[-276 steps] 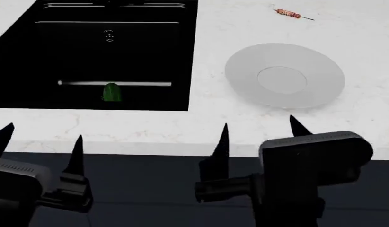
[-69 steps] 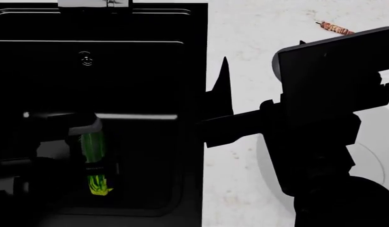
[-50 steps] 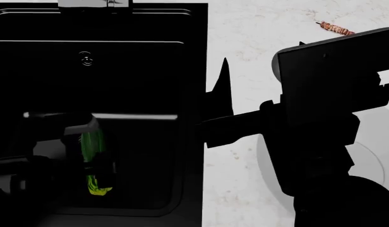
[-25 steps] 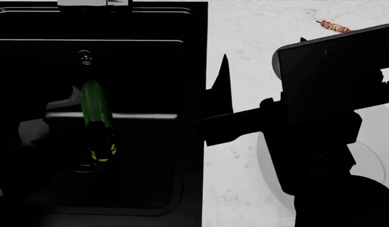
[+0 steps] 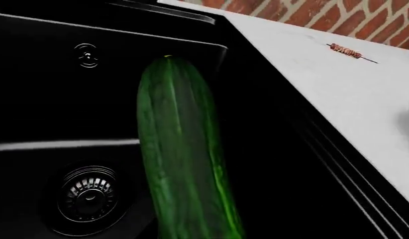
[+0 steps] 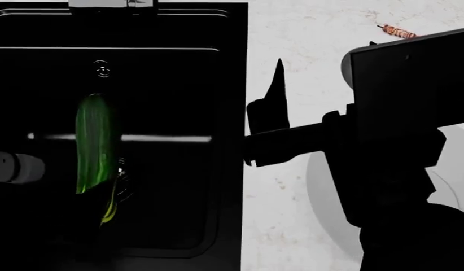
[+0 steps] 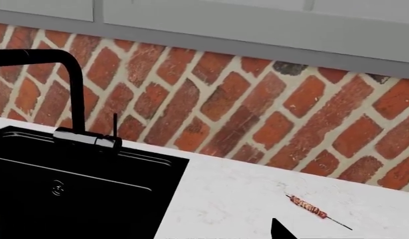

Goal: Pick the zucchini from the sink and place it on the plate located on the counter

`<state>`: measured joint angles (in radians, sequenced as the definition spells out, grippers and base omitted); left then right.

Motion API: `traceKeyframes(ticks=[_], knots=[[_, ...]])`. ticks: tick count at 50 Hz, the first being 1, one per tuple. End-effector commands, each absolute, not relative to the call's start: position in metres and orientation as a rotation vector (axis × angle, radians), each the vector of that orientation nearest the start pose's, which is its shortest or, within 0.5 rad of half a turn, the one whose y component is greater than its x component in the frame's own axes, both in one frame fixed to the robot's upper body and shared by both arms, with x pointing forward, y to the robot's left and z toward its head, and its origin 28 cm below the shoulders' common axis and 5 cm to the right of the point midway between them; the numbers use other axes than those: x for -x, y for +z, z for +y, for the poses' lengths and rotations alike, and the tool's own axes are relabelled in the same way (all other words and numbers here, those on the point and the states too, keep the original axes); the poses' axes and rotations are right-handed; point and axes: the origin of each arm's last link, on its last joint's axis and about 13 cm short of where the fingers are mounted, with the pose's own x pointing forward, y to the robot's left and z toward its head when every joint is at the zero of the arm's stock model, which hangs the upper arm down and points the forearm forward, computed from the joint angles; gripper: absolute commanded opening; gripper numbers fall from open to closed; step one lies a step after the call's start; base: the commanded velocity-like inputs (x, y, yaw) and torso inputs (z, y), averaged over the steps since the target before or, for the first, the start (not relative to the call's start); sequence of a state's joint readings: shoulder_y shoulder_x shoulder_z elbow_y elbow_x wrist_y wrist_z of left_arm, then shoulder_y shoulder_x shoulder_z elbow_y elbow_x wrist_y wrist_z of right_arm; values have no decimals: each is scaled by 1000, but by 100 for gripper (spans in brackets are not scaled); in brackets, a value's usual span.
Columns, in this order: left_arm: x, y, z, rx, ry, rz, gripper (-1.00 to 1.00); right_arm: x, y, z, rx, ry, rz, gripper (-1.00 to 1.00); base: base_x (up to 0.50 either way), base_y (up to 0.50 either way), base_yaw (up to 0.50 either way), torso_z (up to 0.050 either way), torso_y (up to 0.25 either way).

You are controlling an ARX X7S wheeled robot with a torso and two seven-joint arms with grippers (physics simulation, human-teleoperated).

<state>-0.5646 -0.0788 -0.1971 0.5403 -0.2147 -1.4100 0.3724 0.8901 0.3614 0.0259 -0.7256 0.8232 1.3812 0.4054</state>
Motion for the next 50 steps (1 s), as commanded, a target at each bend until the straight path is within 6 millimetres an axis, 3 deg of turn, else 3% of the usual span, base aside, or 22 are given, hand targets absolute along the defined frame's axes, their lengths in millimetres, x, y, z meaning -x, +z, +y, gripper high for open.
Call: traceKeyframes(ticks=[1,12,28,43,50], knots=[[-207,176,241,139,-511,87,-100,-240,267,-120,122,183,-156,100,0,0,0,0,0],[-195,197,250,183,-628,-21,-100,-239,264,-123,123,241,-156,100,0,0,0,0,0],[-181,226,255,219,-804,-118,-100,-229,277,-135,46,396,-142,100,0,0,0,0,1],[-194,235,249,224,-937,-111,-100,-226,284,-149,-145,688,-97,100,0,0,0,0,1],[-196,235,247,222,-949,-104,-100,-223,284,-152,-177,739,-83,100,0,0,0,0,0]])
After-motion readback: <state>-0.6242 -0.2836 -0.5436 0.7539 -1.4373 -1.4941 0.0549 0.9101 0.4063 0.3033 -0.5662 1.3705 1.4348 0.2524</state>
